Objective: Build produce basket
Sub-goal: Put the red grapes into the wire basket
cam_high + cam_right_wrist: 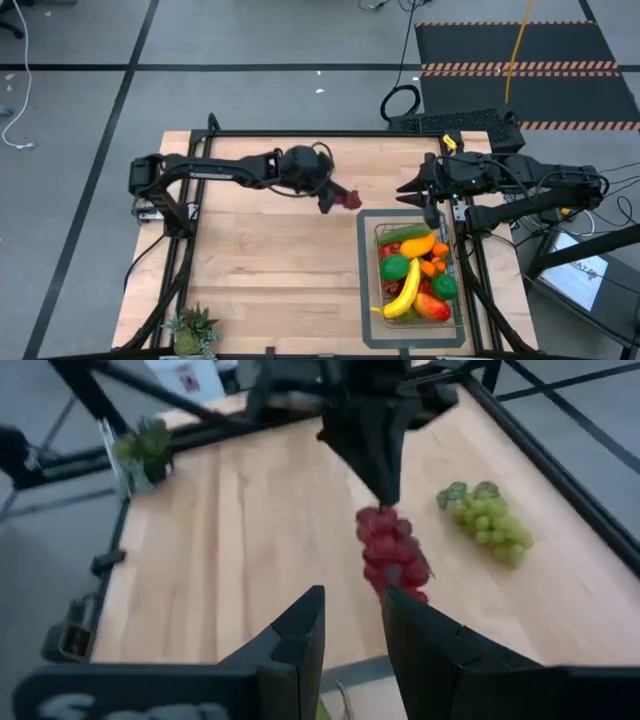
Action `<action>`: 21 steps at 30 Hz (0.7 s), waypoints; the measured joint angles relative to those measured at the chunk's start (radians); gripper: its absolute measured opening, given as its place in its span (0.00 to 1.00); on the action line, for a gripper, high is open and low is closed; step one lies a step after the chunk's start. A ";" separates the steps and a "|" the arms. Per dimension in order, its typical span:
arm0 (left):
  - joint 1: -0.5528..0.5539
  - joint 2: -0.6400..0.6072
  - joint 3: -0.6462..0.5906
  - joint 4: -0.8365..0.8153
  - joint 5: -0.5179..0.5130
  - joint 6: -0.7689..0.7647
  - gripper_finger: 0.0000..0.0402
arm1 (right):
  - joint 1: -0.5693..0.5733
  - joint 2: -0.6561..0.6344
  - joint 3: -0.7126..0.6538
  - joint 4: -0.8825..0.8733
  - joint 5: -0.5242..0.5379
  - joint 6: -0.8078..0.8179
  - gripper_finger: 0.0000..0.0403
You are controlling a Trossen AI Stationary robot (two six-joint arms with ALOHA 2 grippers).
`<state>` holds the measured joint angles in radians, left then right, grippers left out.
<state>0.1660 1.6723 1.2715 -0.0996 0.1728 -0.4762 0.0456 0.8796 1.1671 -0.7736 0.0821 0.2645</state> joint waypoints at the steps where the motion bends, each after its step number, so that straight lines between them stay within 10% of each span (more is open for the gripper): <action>1: -0.001 -0.012 0.017 -0.019 -0.007 0.011 0.00 | 0.000 0.002 0.000 0.011 0.003 0.012 0.24; 21: -0.075 -0.052 0.433 -0.264 0.037 0.252 0.00 | 0.032 0.161 0.000 0.587 0.046 0.270 0.25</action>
<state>0.0910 1.6207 1.7044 -0.3633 0.2099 -0.2243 0.0780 1.0407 1.1671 -0.1866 0.1285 0.5346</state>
